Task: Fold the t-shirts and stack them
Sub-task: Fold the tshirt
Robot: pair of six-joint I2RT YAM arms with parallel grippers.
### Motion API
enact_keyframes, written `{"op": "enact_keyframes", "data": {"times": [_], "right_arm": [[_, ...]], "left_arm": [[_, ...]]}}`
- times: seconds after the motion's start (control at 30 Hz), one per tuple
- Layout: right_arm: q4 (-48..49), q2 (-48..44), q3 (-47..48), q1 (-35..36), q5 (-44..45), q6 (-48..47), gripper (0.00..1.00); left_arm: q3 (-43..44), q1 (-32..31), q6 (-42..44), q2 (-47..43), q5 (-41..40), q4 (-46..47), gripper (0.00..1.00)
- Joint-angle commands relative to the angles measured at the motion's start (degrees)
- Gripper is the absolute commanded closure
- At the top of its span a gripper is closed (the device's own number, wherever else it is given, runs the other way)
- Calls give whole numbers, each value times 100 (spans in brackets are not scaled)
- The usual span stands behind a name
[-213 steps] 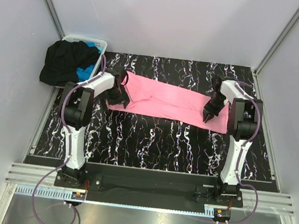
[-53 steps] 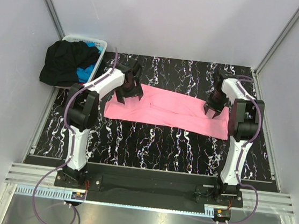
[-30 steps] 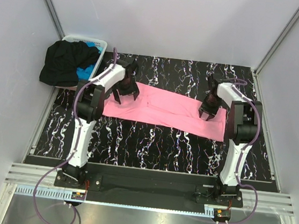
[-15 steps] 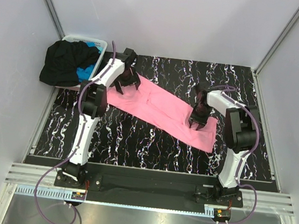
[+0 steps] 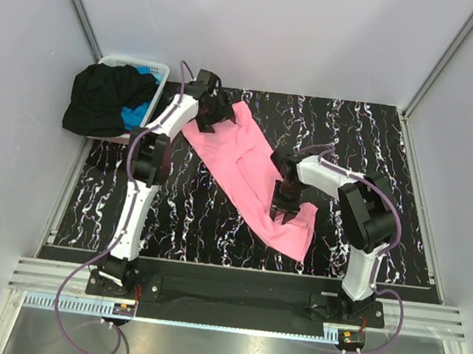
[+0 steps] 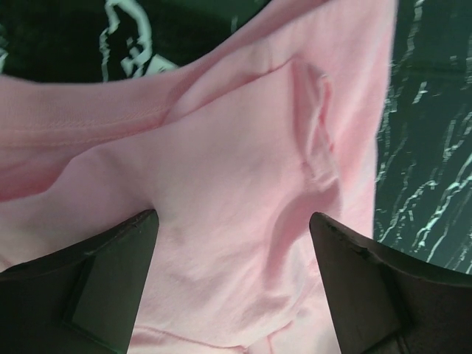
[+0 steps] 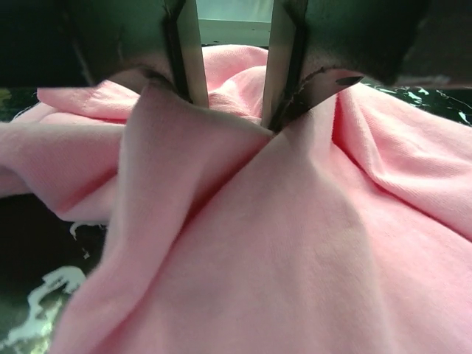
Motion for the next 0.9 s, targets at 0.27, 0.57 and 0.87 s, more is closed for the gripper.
{"op": "enact_keyframes", "data": {"times": [0.27,0.57,0.87], "right_arm": [[-243,-1247,314,37,1320,435,60],[-445,-1126,1579,29,1497,-407,51],[-709,948,3854,-804,989,-918,50]], "left_arm": [[-902,-7,430,-1219,380,1359,9],[-1860,-33,361,-2390,512,1377,9],[-3539,-357,18,-3585,248,297,10]]}}
